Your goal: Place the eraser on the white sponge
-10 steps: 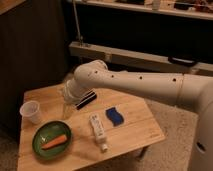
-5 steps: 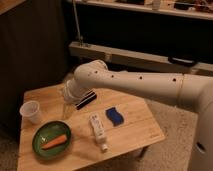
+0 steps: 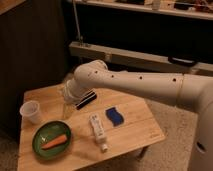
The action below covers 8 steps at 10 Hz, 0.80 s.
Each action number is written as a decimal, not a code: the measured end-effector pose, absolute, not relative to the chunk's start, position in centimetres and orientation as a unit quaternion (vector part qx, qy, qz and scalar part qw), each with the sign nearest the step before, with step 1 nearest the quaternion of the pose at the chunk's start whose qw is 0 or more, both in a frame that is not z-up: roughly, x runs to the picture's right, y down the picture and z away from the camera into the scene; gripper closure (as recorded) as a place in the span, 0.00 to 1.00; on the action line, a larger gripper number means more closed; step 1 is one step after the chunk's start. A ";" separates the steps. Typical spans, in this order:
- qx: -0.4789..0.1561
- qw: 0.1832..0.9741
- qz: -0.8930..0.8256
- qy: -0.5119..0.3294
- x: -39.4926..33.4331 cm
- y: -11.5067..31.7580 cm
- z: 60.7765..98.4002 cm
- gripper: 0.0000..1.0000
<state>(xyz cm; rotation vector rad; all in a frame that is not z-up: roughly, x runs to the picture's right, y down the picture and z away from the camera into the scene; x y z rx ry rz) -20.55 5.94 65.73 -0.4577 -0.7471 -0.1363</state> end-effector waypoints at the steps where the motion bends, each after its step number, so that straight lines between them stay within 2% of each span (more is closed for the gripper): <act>1: -0.221 0.903 -0.066 -0.361 -20.5 5.9 65.7 0.20; 4: -0.213 0.907 -0.095 -0.351 -20.4 5.5 67.5 0.20; 8: -0.199 0.913 -0.148 -0.324 -17.3 2.7 74.7 0.20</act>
